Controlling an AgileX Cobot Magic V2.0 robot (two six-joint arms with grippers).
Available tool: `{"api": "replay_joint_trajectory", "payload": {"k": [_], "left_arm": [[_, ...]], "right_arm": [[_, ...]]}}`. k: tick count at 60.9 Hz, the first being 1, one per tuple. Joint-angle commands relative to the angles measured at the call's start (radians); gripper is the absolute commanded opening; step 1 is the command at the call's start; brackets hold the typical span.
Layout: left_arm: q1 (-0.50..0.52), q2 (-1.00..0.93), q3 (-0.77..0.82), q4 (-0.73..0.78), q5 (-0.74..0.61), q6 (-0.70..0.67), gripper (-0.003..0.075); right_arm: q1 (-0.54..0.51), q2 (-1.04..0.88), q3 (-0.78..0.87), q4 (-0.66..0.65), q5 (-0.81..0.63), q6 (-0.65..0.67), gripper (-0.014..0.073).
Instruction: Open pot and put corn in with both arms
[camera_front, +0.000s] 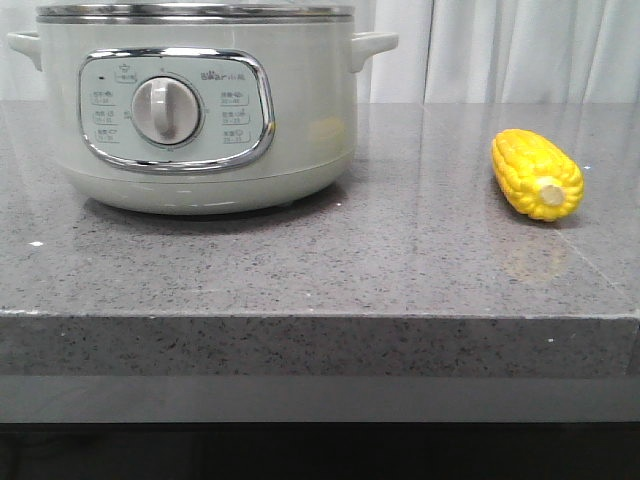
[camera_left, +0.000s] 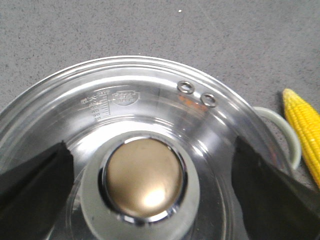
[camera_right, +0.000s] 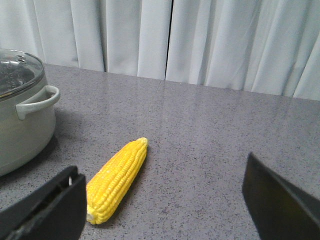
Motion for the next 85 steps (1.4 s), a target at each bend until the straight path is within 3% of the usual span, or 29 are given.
{"api": "replay_joint_trajectory", "payload": {"k": [1,7,18,33,49,66,85], "left_arm": [[-0.005,-0.025,-0.042,-0.01,-0.053,-0.001,0.0588],[-0.005,-0.02,-0.042,-0.01,-0.046,-0.001,0.0526],[-0.005,-0.019,-0.042,-0.002,-0.047,-0.001,0.0347],[-0.005,-0.021,-0.064,0.035,-0.047,-0.001,0.022],[-0.005,-0.047,-0.154,0.04,-0.027,-0.001,0.0212],[-0.006,-0.127,-0.178,0.031,0.112,0.014,0.0212],[-0.067,-0.353,0.113,0.015,0.033,0.022,0.0212]], "right_arm": [[-0.003,0.013,-0.034,-0.007,-0.08,-0.007,0.0643],[-0.003,0.013,-0.034,-0.007,-0.08,-0.007,0.0643],[-0.003,0.013,-0.034,-0.007,-0.08,-0.007,0.0643],[-0.003,0.013,-0.034,-0.007,-0.08,-0.007,0.0643],[-0.003,0.013,-0.034,-0.007,-0.08,-0.007,0.0643],[-0.003,0.013,-0.034,-0.007,-0.08,-0.007,0.0643],[-0.003,0.013,-0.034,-0.007,-0.08,-0.007,0.0643]]}}
